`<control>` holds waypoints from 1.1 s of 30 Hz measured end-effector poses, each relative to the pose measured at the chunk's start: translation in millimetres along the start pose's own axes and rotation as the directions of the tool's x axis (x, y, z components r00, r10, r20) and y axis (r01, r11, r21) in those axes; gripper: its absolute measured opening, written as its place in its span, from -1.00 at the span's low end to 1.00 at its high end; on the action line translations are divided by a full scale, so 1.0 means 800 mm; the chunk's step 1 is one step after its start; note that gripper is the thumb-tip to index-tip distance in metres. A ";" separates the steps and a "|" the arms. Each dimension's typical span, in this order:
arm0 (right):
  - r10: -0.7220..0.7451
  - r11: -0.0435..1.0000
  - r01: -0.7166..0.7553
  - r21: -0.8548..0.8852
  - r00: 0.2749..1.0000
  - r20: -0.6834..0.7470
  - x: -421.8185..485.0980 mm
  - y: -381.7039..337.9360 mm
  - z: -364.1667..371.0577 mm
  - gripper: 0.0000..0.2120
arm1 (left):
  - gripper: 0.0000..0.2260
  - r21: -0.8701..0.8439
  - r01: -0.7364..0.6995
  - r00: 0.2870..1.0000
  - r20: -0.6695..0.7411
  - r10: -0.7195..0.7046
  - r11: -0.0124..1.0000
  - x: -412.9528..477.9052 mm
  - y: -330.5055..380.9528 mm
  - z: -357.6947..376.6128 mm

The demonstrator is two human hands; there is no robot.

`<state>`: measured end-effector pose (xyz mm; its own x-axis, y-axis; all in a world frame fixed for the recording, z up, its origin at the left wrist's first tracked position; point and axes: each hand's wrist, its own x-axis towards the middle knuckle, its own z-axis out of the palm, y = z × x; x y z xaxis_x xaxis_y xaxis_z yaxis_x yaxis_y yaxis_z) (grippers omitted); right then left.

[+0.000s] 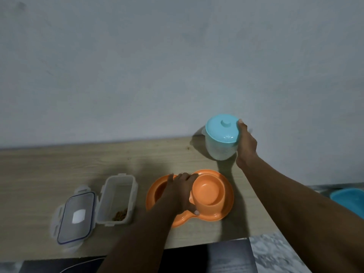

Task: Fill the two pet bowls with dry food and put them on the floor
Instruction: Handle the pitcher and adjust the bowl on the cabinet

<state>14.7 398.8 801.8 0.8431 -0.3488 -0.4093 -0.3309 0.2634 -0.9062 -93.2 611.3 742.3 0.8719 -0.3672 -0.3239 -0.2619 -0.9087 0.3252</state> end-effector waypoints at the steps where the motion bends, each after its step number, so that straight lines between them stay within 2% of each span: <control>1: 0.020 1.000 -0.020 0.002 0.999 0.050 0.002 -0.001 0.000 -0.45 | 0.09 -0.007 -0.003 1.000 -0.006 0.003 1.000 0.000 0.000 0.000; 3: 0.050 0.999 -0.049 -0.009 0.986 0.158 0.006 -0.004 -0.001 -0.42 | 0.09 -0.015 -0.008 1.000 -0.009 0.008 1.000 0.000 -0.002 0.002; 5: 0.051 0.999 -0.052 0.001 0.980 0.194 0.007 -0.010 -0.003 -0.55 | 0.09 -0.021 -0.011 1.000 -0.006 0.011 1.000 -0.001 -0.003 0.002; 8: 0.067 0.997 -0.073 0.033 0.986 0.155 0.004 -0.016 -0.005 -0.73 | 0.09 -0.039 -0.013 1.000 -0.009 0.012 0.999 0.000 -0.004 0.002; 12: 0.054 0.998 -0.056 0.021 0.993 0.103 -0.008 -0.018 -0.010 -0.76 | 0.10 -0.026 -0.012 1.000 -0.009 0.012 1.000 0.000 -0.004 0.002; 17: -0.069 0.993 0.080 -0.091 0.991 0.118 -0.031 -0.027 -0.032 -0.79 | 0.08 -0.008 -0.002 1.000 0.005 0.002 1.000 -0.001 0.000 -0.001; 23: -0.227 0.934 0.265 -0.240 0.958 0.176 -0.068 -0.020 -0.057 -0.95 | 0.09 -0.004 -0.002 1.000 -0.002 0.002 1.000 -0.003 0.002 -0.002; 26: -0.269 0.905 0.314 -0.288 0.945 0.186 -0.080 -0.008 -0.063 -0.89 | 0.09 -0.028 -0.020 1.000 -0.019 0.019 0.999 -0.004 -0.001 0.001; 31: -0.334 0.801 0.402 -0.444 0.915 0.227 -0.089 0.008 -0.067 -0.58 | 0.08 -0.020 -0.008 1.000 -0.019 0.008 1.000 -0.002 0.001 -0.002; 33: -0.359 0.773 0.427 -0.469 0.904 0.231 -0.091 0.009 -0.065 -0.53 | 0.09 -0.010 0.003 1.000 -0.017 -0.003 1.000 -0.001 -0.001 -0.005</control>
<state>-71.5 379.4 819.3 0.9791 -0.2025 -0.0204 -0.0952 -0.3670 -0.9253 -92.4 612.9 745.6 0.8797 -0.3611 -0.3093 -0.2553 -0.9076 0.3335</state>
